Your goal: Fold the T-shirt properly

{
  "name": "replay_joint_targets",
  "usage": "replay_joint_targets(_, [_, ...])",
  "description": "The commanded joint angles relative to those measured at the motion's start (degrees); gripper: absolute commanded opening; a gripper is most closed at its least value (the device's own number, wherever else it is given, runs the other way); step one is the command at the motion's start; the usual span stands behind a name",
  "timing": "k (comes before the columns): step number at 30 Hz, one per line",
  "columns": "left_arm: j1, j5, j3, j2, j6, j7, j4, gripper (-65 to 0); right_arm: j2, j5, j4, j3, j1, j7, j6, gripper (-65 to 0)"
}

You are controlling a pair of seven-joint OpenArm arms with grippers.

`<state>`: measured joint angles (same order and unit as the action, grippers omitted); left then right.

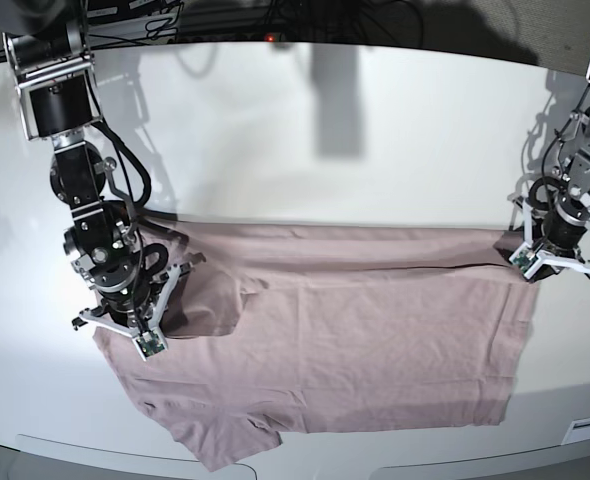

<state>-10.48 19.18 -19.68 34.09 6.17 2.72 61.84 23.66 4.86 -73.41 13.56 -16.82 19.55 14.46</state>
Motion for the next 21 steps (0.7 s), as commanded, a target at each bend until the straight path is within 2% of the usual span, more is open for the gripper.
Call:
replay_joint_targets(1, [-1.31,-0.2,0.5,0.94,-1.05,1.68,0.61,-65.0,0.61,1.2,-0.81,-0.42,-1.57,-2.47,1.33,-65.0])
replay_joint_targets(3, [-1.31,-0.22,0.5,0.68,-1.03,1.81,0.61,-65.0,0.57,1.29,-0.81,-0.42,-1.57,-3.06,3.65,-65.0])
replay_joint_targets(5, [-1.29,-0.24,0.5,0.35,-1.03,1.75,0.59,-65.0,0.61,1.33,-0.81,-0.42,-1.53,-3.02,3.56,-65.0])
replay_joint_targets(7, [-1.29,-1.01,0.5,0.22,-1.05,1.77,0.59,-65.0,0.61,1.33,-0.81,-0.42,-1.57,-2.99,1.99,-65.0])
replay_joint_targets(11, [-1.44,-6.27,0.5,0.22,-1.03,1.79,0.59,-65.0,0.61,1.33,-0.76,-0.44,-1.6,-2.97,-1.22,-65.0])
replay_joint_targets(14, [-2.14,-6.21,0.5,0.24,-1.05,1.62,0.48,-65.0,0.59,1.29,-0.76,-0.44,-1.57,-2.8,-3.52,-65.0])
replay_joint_targets(21, [-5.11,-6.23,0.5,0.2,-1.03,1.64,0.37,-65.0,0.59,0.9,-0.76,-0.42,-1.53,-1.11,-3.93,-65.0])
